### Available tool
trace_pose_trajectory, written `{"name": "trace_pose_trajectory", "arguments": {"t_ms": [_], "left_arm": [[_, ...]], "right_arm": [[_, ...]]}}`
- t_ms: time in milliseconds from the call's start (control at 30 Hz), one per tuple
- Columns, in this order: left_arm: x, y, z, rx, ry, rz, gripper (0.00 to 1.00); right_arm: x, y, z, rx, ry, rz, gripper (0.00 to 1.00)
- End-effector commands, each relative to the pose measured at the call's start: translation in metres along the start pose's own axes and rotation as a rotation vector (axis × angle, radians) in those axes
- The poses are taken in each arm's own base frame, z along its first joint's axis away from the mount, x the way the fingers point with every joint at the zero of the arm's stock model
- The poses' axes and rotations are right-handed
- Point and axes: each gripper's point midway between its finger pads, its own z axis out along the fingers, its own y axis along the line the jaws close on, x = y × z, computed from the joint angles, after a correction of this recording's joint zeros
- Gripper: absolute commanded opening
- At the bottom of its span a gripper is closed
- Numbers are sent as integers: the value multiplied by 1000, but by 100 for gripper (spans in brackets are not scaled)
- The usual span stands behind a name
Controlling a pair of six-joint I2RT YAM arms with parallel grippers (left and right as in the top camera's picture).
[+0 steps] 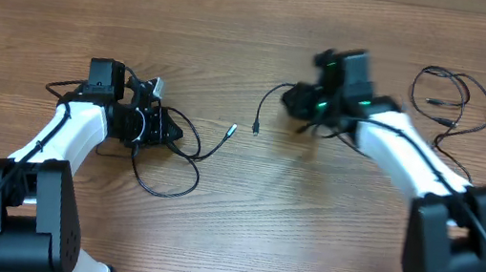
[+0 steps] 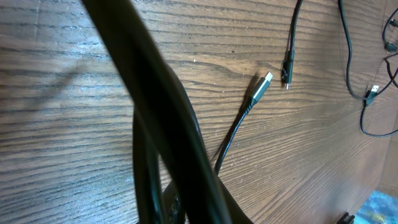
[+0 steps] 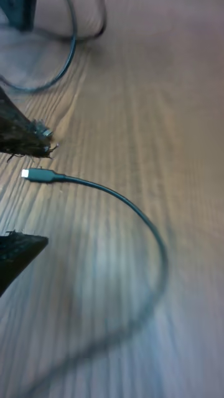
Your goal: Untangle cables
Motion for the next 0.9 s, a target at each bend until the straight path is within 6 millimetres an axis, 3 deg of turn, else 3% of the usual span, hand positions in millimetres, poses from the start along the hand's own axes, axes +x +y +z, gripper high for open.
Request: {"name": "trace_pose_trajectory", "arguments": {"t_ms": [0,300,600,867], "left_arm": [[0,1,-2,-4,-8,-8,13],[0,1,-2,-4,-8,-7,14],[0,1,-2,-4,-8,-7,14],[0,1,-2,-4,-8,-8,15]], "right_arm": [[2,8,19,145,-54,-49,41],[23,36,46,302,-131,-197,43],[34,23,62,374,-116,-219,43],[42,16,76,383,-93,-225,27]]}}
